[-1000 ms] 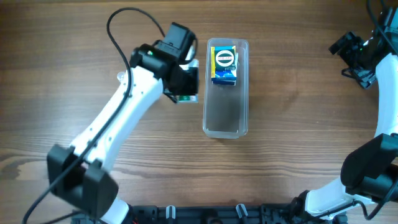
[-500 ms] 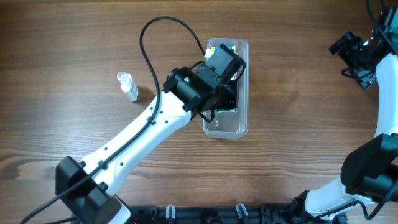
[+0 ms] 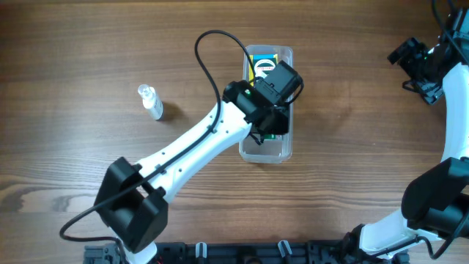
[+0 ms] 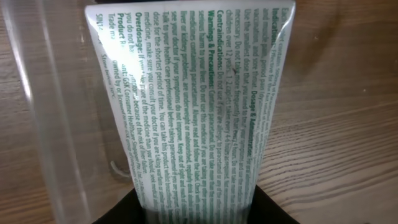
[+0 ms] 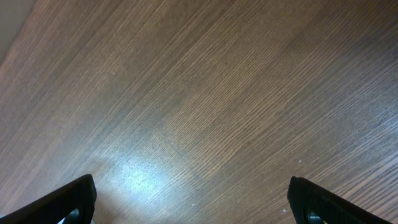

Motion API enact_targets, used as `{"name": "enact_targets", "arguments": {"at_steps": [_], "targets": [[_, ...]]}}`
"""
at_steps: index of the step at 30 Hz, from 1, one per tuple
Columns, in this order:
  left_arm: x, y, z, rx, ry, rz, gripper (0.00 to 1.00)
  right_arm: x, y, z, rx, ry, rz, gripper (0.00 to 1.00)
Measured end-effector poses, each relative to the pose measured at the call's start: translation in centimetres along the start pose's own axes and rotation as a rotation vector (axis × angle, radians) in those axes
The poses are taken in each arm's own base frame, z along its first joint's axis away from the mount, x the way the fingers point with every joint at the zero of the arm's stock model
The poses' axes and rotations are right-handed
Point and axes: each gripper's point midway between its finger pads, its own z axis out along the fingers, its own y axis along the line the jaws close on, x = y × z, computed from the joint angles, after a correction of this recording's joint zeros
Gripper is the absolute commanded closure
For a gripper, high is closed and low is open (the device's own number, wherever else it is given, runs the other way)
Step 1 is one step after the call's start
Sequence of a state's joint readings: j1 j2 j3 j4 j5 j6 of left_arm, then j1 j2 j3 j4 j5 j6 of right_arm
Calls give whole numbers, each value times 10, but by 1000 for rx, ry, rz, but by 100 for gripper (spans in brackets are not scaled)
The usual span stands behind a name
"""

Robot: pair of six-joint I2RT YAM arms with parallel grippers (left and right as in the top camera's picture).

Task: Pack container
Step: 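Lift the white tube box and lower it upright into the container, then release the tube box and move the left gripper to the spray bottle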

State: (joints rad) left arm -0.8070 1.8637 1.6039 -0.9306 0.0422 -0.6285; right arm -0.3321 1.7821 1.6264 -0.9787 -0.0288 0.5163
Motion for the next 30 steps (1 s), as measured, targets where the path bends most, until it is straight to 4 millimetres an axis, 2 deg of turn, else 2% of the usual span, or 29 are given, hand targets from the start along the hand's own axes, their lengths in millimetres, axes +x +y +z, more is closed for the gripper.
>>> {"name": "enact_targets", "arguments": {"at_steps": [12,25,27,30], "targets": [[12,12,52,-74,88,-6,58,0,0,0,0,0,0,0],[-9,3,55,-43,-7,-1,57,0,0,0,0,0,0,0],[-11,4,55,-51,-18,-1,56,0,0,0,0,0,0,0],[-12,5,55,-59,-23,0,48,0,0,0,0,0,0,0]]}}
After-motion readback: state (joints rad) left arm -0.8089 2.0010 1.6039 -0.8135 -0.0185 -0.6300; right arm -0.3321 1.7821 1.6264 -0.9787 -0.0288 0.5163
